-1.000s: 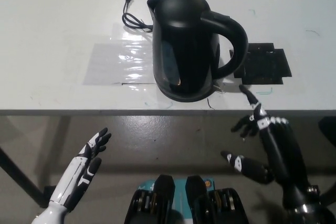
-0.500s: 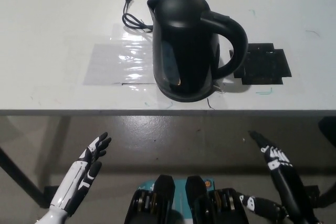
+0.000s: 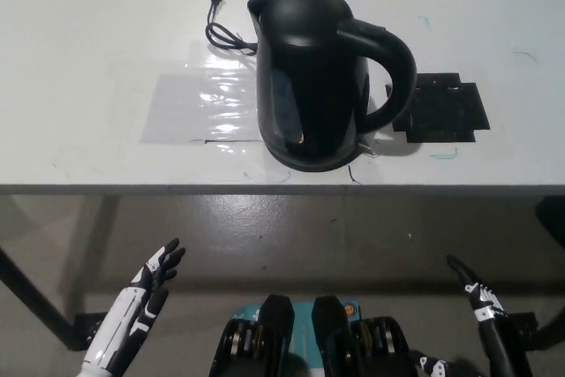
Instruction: A kettle is kept at the center of the table close to the robot and the robot uses its right index finger to press downwards on the transparent start boiling button
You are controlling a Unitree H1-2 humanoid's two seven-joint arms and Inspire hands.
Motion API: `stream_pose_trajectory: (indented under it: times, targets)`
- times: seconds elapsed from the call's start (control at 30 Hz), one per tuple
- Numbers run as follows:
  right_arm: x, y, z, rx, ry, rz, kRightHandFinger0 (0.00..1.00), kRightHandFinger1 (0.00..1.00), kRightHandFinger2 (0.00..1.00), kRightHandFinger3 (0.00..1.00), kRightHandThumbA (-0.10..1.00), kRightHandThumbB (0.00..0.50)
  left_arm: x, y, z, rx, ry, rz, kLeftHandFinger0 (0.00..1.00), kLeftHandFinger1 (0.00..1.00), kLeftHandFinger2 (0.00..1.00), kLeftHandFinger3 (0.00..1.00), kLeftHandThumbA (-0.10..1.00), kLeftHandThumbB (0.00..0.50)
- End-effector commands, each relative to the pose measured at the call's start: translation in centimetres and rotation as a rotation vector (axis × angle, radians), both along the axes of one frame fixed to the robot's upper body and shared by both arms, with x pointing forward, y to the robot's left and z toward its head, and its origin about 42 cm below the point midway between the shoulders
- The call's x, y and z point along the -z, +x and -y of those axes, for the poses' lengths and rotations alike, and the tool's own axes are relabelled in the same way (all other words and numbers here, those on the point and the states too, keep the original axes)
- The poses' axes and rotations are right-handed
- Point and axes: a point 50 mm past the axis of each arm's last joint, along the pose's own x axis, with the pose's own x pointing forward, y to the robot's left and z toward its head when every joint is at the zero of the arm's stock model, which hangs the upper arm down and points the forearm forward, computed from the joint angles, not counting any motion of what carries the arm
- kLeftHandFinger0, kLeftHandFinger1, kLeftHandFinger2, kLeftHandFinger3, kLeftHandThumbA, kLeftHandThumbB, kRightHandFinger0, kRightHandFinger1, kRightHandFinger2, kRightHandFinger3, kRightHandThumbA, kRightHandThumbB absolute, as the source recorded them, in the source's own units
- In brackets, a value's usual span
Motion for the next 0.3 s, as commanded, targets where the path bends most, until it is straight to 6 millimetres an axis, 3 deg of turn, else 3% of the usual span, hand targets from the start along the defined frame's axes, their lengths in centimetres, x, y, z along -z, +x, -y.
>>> stream_pose_trajectory:
  times: [0.0, 0.07, 0.27]
  targets:
    - [-1.16, 0.66, 0.42, 0.024, 0.123, 0.111, 1.0, 1.0, 1.0, 1.0, 1.0, 0.341, -0.4, -0.14, -0.39, 0.012, 0.002, 0.05, 1.0, 1.0, 1.0, 1.0, 1.0, 0.419]
    - [-1.19, 0.86, 0.34, 0.02, 0.126, 0.114, 1.0, 1.0, 1.0, 1.0, 1.0, 0.337, -0.38, -0.06, -0.45, 0.007, 0.003, 0.044, 1.0, 1.0, 1.0, 1.0, 1.0, 0.435]
    - [-1.07, 1.26, 0.15, 0.008, 0.119, 0.12, 1.0, 1.0, 1.0, 1.0, 1.0, 0.328, -0.33, -0.06, -0.68, 0.008, 0.0, 0.047, 1.0, 1.0, 1.0, 1.0, 1.0, 0.404]
